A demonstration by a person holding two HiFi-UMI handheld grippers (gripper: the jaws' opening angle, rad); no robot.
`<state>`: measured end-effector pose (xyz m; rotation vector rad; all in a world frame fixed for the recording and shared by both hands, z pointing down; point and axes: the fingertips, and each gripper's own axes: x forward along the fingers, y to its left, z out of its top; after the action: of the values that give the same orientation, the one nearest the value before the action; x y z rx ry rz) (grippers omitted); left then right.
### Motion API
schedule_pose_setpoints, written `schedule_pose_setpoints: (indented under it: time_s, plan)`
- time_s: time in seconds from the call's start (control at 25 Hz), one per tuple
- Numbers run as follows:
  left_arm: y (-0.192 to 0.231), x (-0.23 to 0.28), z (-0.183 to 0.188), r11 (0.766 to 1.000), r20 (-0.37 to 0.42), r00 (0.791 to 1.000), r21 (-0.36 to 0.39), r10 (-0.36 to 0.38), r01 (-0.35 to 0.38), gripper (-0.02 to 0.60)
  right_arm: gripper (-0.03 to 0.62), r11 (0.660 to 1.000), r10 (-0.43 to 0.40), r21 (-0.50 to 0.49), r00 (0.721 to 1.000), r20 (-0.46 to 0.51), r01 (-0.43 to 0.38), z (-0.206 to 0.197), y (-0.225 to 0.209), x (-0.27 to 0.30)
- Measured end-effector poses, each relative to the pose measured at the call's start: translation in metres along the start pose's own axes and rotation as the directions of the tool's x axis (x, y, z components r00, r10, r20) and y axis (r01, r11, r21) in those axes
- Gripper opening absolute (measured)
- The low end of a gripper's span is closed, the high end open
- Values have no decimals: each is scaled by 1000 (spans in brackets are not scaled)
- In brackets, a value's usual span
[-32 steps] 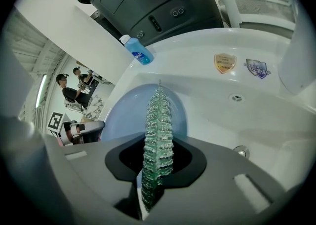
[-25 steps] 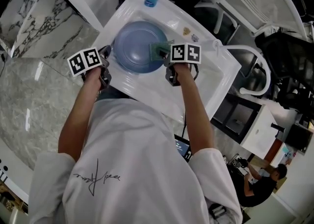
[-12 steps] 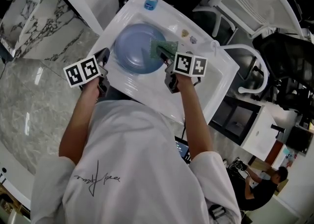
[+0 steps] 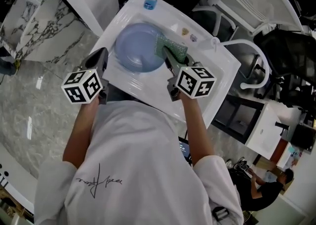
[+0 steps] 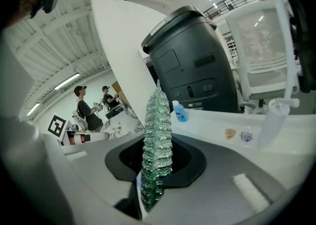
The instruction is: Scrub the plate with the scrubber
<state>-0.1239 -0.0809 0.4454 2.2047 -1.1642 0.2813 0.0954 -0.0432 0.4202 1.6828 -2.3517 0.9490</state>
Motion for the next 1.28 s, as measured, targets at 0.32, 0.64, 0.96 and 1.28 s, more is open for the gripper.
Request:
schedule_pose_setpoints:
  time_s: [0.32,0.64,0.96,1.28]
  plan:
    - [-39,-36,49,990,132,990,136,-54,36,54,63,992,12,-127,989,149,7,36,26,-45]
    - [-64,-63,79,977,219,975,213,-40,-7,54,61,981,0,-187,961,276,53,61,27,-97]
    - [-84,-64,74,969,222,974,248,-43,-14,54,58,962,14,-267,962,272,61,58,33,-109]
    - [-88,-59,70,970,206,977,245,-46,-7,54,58,954,13,-293,965,263,67,57,33,-107]
